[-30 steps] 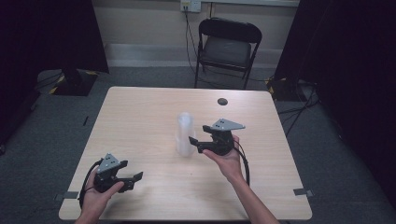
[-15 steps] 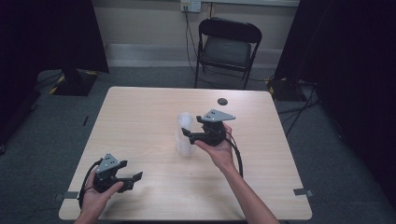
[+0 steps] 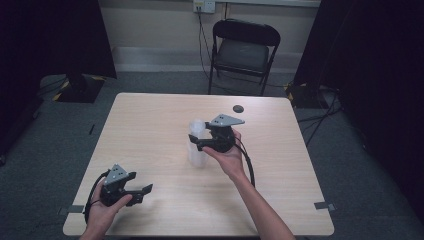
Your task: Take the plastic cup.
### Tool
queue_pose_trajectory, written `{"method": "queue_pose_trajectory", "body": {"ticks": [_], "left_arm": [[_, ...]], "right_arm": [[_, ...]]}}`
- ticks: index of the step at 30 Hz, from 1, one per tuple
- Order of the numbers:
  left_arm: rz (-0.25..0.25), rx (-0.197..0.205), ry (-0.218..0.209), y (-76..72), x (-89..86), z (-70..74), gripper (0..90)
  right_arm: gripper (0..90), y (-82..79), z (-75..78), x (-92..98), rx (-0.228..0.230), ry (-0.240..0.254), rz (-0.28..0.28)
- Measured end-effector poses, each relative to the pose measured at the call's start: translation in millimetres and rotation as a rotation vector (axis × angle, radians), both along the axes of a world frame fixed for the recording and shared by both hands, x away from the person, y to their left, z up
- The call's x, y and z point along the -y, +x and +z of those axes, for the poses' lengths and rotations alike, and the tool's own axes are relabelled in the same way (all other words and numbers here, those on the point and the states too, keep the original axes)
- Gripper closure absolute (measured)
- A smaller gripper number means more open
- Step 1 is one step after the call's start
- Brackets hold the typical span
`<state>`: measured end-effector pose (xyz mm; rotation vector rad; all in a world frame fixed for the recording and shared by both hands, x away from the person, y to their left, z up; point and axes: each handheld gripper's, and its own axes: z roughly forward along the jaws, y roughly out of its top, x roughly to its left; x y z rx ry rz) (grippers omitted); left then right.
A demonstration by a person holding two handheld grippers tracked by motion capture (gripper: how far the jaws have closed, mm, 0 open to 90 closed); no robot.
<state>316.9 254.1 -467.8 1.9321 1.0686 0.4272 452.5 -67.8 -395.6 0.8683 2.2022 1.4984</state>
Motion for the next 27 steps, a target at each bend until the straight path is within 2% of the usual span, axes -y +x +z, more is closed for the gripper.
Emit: {"method": "queue_pose_trajectory", "body": {"ticks": [7, 10, 14, 21, 27], "left_arm": [[0.000, -0.001, 0.000, 0.2, 0.5, -0.2, 20.3], [0.000, -0.001, 0.000, 0.0, 0.2, -0.1, 20.2], [0.002, -0.004, -0.001, 0.0, 0.0, -0.5, 20.3], [0.006, -0.005, 0.000, 0.2, 0.4, -0.3, 20.2], [-0.001, -0.011, 0.004, 0.7, 0.8, -0.5, 20.2]], "right_arm": [[19.8, 7.7, -11.0, -7.5, -0.011, 0.008, 0.009], [19.4, 11.4, -17.0, -13.3, -0.023, -0.006, 0.010], [19.7, 12.1, -21.4, -16.6, -0.037, -0.020, 0.019], [20.1, 10.3, -23.4, -17.9, -0.032, -0.030, 0.012], [29.2, 9.7, -26.0, -17.7, -0.029, -0.040, -0.003]]}}
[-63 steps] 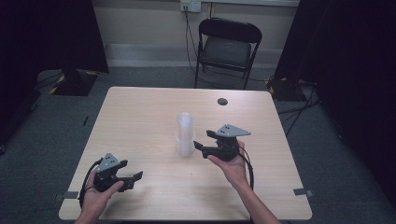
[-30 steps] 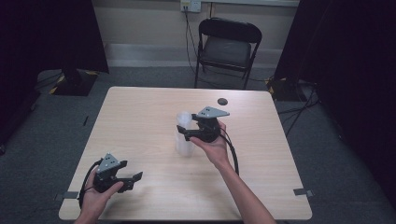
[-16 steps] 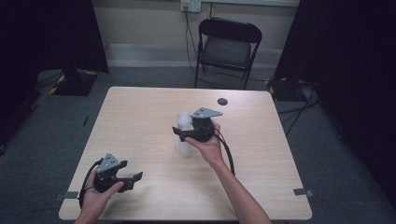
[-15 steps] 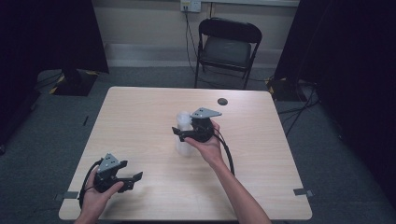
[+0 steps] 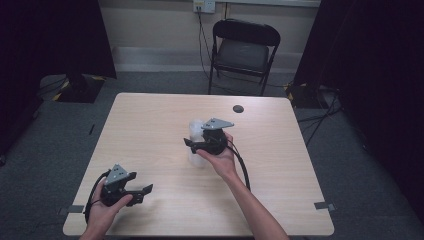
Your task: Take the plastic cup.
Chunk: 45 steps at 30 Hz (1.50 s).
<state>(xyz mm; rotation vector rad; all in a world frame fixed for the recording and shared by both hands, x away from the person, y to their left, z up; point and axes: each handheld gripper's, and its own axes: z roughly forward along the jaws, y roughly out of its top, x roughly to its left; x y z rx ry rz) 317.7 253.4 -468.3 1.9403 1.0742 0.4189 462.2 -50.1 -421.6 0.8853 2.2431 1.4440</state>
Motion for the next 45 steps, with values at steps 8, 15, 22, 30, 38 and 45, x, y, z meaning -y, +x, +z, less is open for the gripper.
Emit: {"method": "queue_pose_trajectory", "body": {"ticks": [8, 15, 22, 30, 38, 45], "left_arm": [[0.001, -0.002, -0.002, 0.0, 0.4, -0.1, 20.2], [0.002, -0.003, -0.002, 0.4, 0.3, -0.5, 20.2], [0.000, -0.005, 0.003, 0.7, 0.0, -0.5, 20.2], [0.002, -0.007, 0.002, 0.7, 0.0, -0.6, 20.2], [0.002, -0.009, 0.004, 1.0, 0.3, -0.9, 20.2], [0.002, -0.010, 0.003, 1.0, 0.3, -0.9, 20.2]], "right_arm": [[30.8, -1.2, 6.8, 2.3, 0.015, 0.035, -0.001], [30.8, -1.7, 13.7, 2.6, 0.034, 0.034, -0.006], [31.8, -1.3, 19.8, 4.2, 0.040, 0.045, 0.000], [32.7, -0.3, 29.0, 4.3, 0.043, 0.055, 0.004], [33.3, 0.4, 38.2, 5.8, 0.043, 0.071, 0.005], [33.3, 0.5, 46.2, 5.8, 0.051, 0.087, 0.004]]}}
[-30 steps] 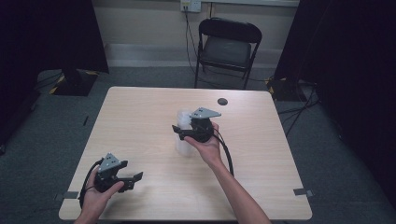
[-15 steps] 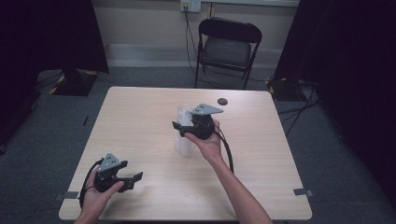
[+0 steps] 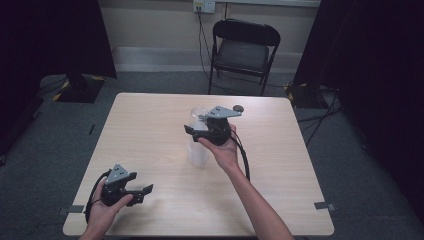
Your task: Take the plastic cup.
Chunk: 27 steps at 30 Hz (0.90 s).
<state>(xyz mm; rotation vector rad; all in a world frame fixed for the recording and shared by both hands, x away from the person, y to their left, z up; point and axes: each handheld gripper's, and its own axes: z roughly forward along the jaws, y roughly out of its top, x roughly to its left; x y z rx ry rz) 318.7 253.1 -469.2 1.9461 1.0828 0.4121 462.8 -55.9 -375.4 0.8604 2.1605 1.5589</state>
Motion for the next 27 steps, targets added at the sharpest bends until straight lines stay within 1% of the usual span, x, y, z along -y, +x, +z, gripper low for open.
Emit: {"method": "queue_pose_trajectory", "body": {"ticks": [7, 12, 14, 19, 22, 27], "left_arm": [[-0.003, 0.000, 0.005, 0.1, 0.3, -0.1, 20.2], [-0.005, 0.004, 0.005, 0.0, 0.5, -0.3, 20.2], [-0.005, 0.003, 0.004, 0.1, 0.6, -0.4, 20.2], [-0.008, 0.002, 0.003, 0.0, 1.6, -0.9, 20.2], [-0.013, 0.004, 0.008, -0.1, 1.9, -0.7, 20.3], [-0.022, 0.008, 0.009, -0.1, 2.3, -0.4, 20.3]], "right_arm": [[33.3, 0.2, 5.3, 0.5, -0.002, 0.011, 0.005], [33.4, -0.5, 12.4, 0.4, 0.002, 0.023, 0.013], [33.6, -0.9, 14.0, 0.7, 0.008, 0.021, 0.014], [33.6, -2.3, 16.1, 1.7, 0.001, 0.031, 0.017], [33.6, -3.2, 17.9, 2.6, 0.014, 0.036, 0.009], [33.8, -3.3, 21.8, 3.8, 0.017, 0.044, 0.009]]}}
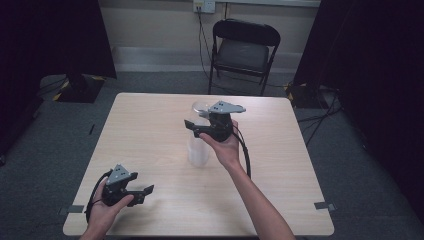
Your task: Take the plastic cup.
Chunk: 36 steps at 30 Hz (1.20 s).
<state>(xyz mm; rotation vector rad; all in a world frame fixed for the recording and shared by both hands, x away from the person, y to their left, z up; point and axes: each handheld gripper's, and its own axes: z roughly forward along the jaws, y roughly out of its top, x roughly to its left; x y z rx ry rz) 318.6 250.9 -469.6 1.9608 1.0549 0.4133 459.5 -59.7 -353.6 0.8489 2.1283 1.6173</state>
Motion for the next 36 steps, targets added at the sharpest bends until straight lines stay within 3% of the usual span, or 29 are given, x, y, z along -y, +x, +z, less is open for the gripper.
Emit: {"method": "queue_pose_trajectory", "body": {"ticks": [20, 29, 36], "left_arm": [[-0.001, 0.011, -0.001, -0.6, 0.3, -0.1, 20.3], [0.000, 0.019, 0.006, -0.6, -1.2, -0.3, 20.3], [-0.008, 0.039, 0.008, -1.4, 0.3, 0.7, 20.3]], "right_arm": [[35.1, -8.0, 21.0, 9.5, 0.005, 0.035, 0.010], [35.7, -15.1, 31.3, 22.6, 0.014, 0.073, 0.002], [36.0, -18.5, 30.4, 37.8, 0.001, 0.092, -0.018]]}}
